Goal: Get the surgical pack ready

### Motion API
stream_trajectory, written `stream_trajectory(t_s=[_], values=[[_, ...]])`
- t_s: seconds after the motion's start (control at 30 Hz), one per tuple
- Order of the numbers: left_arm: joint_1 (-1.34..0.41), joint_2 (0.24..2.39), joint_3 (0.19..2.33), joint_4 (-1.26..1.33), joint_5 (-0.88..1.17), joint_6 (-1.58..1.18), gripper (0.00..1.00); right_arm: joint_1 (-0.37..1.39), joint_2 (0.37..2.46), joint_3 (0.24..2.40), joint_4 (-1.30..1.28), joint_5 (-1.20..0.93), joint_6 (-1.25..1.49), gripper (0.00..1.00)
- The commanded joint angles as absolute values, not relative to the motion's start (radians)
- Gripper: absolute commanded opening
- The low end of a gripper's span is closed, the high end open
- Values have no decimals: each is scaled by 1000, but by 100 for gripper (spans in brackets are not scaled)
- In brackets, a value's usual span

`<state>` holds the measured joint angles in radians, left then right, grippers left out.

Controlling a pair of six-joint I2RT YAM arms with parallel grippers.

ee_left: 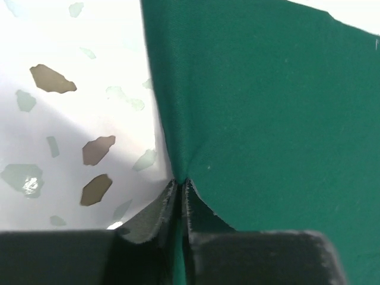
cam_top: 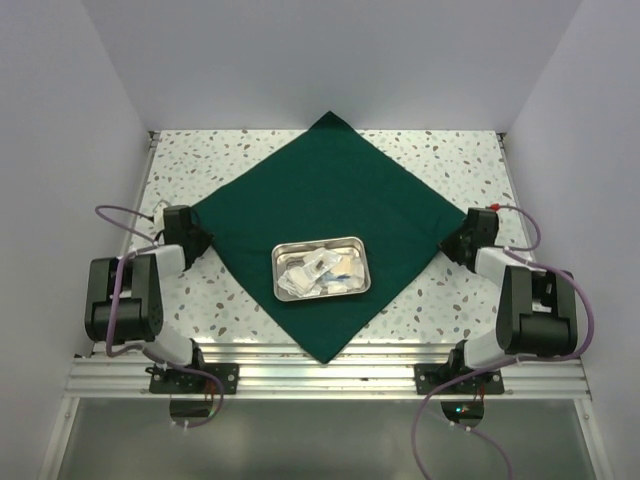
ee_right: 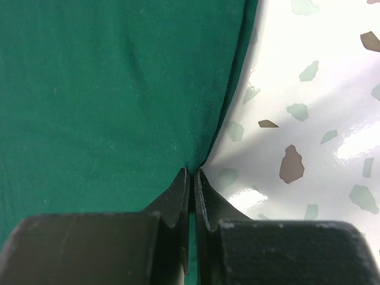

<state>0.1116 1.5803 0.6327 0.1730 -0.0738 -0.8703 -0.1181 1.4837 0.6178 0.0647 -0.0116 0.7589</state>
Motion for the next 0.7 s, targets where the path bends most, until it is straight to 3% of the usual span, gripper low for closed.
stream_trajectory(t_s=[0.0,0.03,0.13,0.17,0.23,0.4,0.57,0.67], values=[[132,1520,597,150,-135,-761,16,-124,1494,690,5,69,726,0],[132,1510,591,155,-147,-756,24,-126,1502,702,3,66,723,0],[133,1493,616,94,-201,-753,70,-126,1529,761,-37,78,715,0],[132,1490,627,75,-216,-753,78,-126,1534,776,-76,93,716,15],[133,1491,653,26,-259,-759,88,-124,1525,785,-81,81,706,22],[111,1405,637,32,-297,-746,90,-112,1439,770,-135,98,677,64],[22,1277,617,17,-318,-730,90,10,1301,798,-207,112,549,64],[9,1215,586,86,-200,-652,93,127,1282,810,-193,2,460,62]])
